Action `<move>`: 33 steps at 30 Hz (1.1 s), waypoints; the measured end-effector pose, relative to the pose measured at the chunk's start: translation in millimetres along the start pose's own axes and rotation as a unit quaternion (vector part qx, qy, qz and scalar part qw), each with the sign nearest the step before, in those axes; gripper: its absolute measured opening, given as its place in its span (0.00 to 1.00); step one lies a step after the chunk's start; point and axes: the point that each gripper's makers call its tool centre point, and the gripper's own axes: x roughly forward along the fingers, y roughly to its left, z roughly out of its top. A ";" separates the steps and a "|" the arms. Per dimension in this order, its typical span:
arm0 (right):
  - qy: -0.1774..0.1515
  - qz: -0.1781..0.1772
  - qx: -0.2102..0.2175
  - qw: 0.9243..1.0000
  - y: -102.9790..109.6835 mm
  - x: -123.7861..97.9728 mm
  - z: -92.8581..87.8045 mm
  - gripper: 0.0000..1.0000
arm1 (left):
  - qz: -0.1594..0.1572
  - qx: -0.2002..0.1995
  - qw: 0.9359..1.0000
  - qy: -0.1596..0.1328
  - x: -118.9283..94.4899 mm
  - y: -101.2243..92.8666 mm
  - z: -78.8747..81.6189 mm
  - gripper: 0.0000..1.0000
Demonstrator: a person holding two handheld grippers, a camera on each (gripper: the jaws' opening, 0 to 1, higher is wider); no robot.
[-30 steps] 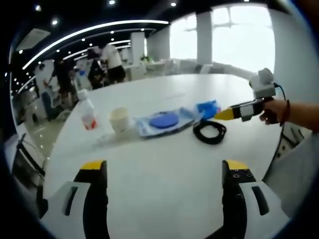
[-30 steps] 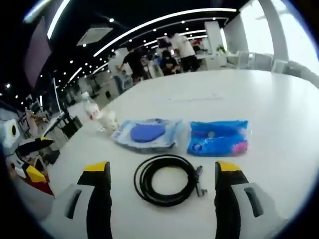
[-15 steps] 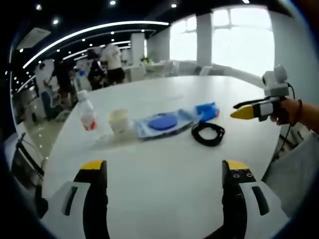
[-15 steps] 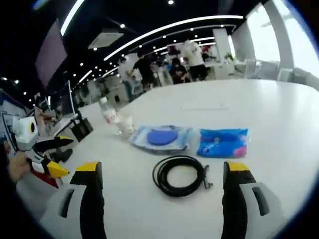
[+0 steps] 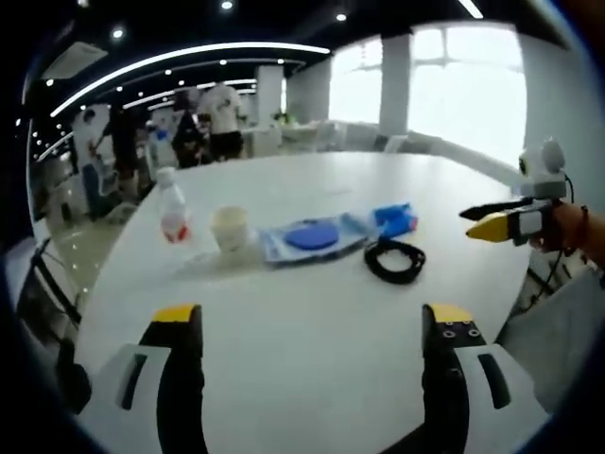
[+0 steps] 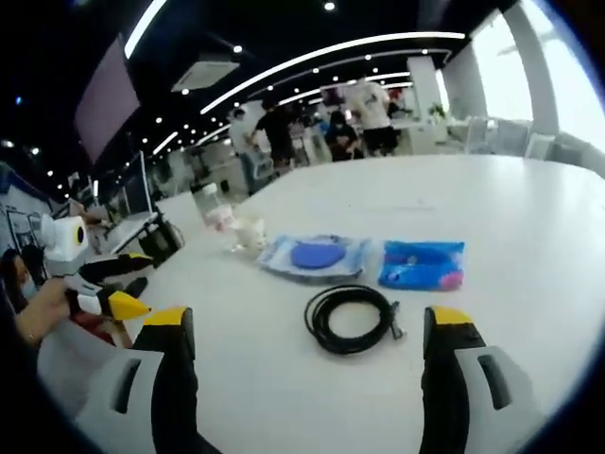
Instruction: Arrange the tabletop items into an orderly group along one side of the table until the central work area is clear of visible clutter.
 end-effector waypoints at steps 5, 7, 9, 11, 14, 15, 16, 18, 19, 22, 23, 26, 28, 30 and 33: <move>-0.005 0.002 -0.006 1.000 5.2 -5.4 0.9 0.99 | -0.003 0.005 1.000 0.000 -0.9 -3.7 0.6 0.94; -0.006 0.001 -0.008 1.000 7.1 -8.4 0.5 0.99 | -0.004 0.006 1.000 -0.001 -1.8 -3.8 1.1 0.94; -0.005 -0.005 -0.018 1.000 8.4 -12.3 -1.9 0.99 | -0.003 0.006 1.000 -0.001 -3.6 -3.5 0.1 0.94; -0.005 -0.011 -0.028 1.000 8.1 -14.9 -3.3 0.99 | -0.002 0.006 1.000 0.002 -6.0 -3.3 -2.4 0.94; -0.009 -0.022 -0.042 0.999 7.4 -19.1 -3.6 0.99 | -0.005 0.007 1.000 0.005 -7.9 -4.9 -4.9 0.94; -0.012 -0.023 -0.044 0.999 7.5 -20.0 -3.5 0.99 | -0.005 0.008 1.000 0.004 -8.7 -5.7 -4.7 0.94; -0.015 -0.022 -0.046 0.999 8.7 -21.3 -4.0 0.99 | -0.008 0.009 1.000 0.001 -9.7 -7.4 -4.1 0.94; -0.020 -0.023 -0.040 0.999 9.1 -22.8 -5.5 0.99 | -0.013 0.011 1.000 -0.006 -10.0 -9.7 -2.7 0.94; -0.027 -0.023 -0.038 0.999 8.9 -23.8 -5.3 0.99 | -0.013 0.010 1.000 -0.007 -9.7 -9.9 -2.4 0.94; -0.037 -0.028 -0.027 0.999 6.7 -27.5 -9.0 0.99 | -0.012 0.011 1.000 -0.011 -9.6 -9.1 -1.0 0.94; -0.035 -0.028 -0.020 0.999 5.7 -28.8 -10.9 0.99 | -0.009 0.012 1.000 -0.015 -10.1 -7.5 0.3 0.94; -0.039 -0.032 -0.014 0.999 4.1 -28.8 -8.8 0.99 | -0.005 0.009 1.000 -0.019 -10.8 -5.5 0.7 0.94; -0.038 -0.033 -0.004 0.999 3.8 -27.8 -10.4 0.99 | -0.003 0.005 1.000 -0.020 -10.8 -3.7 0.0 0.93; -0.031 -0.031 0.001 0.999 5.1 -27.5 -13.1 0.99 | -0.001 0.006 1.000 -0.021 -11.0 -3.1 -0.4 0.93; -0.029 -0.034 -0.011 0.999 7.9 -29.2 -15.6 0.99 | 0.002 0.009 1.000 -0.016 -11.9 -3.3 -3.2 0.93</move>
